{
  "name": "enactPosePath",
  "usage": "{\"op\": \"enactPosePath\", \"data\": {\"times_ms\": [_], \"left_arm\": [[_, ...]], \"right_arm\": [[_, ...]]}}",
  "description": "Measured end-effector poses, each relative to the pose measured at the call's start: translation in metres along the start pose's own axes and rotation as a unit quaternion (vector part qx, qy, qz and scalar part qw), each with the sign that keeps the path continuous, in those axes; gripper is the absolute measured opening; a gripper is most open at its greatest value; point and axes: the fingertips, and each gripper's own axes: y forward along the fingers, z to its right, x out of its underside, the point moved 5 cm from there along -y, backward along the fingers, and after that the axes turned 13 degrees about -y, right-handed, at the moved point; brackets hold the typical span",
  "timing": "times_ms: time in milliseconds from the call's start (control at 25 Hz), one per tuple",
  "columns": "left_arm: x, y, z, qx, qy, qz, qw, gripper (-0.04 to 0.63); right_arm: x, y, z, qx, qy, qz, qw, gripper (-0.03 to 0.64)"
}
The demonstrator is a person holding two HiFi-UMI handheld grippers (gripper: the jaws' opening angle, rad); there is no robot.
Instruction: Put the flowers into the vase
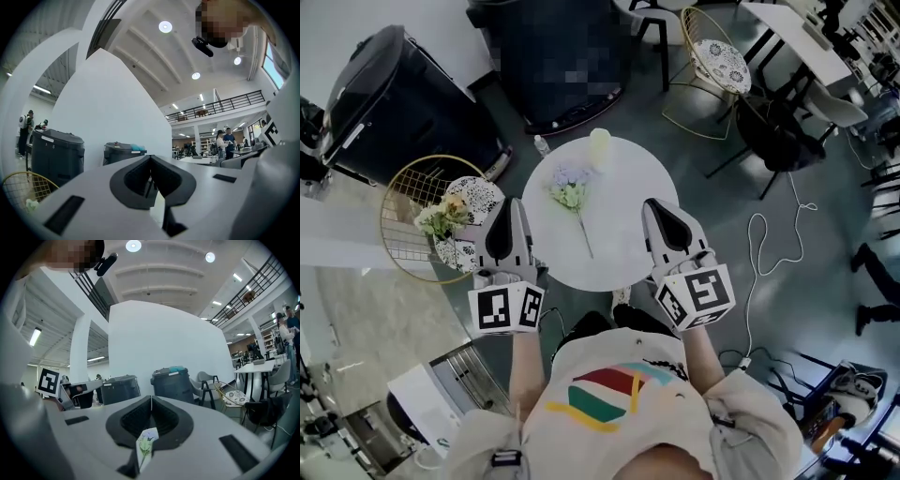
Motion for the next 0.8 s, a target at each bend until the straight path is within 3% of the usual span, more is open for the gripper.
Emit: {"op": "enactPosePath", "data": {"times_ms": [400, 440, 520, 560, 640, 800], "left_arm": [[0.015, 0.067, -0.033, -0.004, -0.006, -0.011, 0.9999, 0.006], [0.015, 0.075, -0.038, -0.001, -0.006, -0.011, 0.9999, 0.006], [0.014, 0.088, -0.046, 0.003, -0.007, -0.009, 0.9999, 0.006], [0.015, 0.093, -0.049, 0.006, -0.008, -0.01, 0.9999, 0.006], [0.02, 0.103, -0.056, 0.011, -0.012, -0.018, 0.9997, 0.006], [0.041, 0.117, -0.068, 0.018, -0.024, -0.043, 0.9986, 0.006]], "right_arm": [[0.01, 0.084, 0.015, -0.085, 0.078, -0.017, 0.993, 0.014], [0.01, 0.092, 0.015, -0.088, 0.088, -0.019, 0.992, 0.031], [0.014, 0.108, 0.013, -0.093, 0.113, -0.027, 0.989, 0.184], [0.019, 0.117, 0.011, -0.095, 0.122, -0.034, 0.987, 0.218], [0.031, 0.134, 0.006, -0.098, 0.127, -0.057, 0.985, 0.26], [0.065, 0.165, -0.004, -0.106, 0.146, -0.102, 0.978, 0.279]]}}
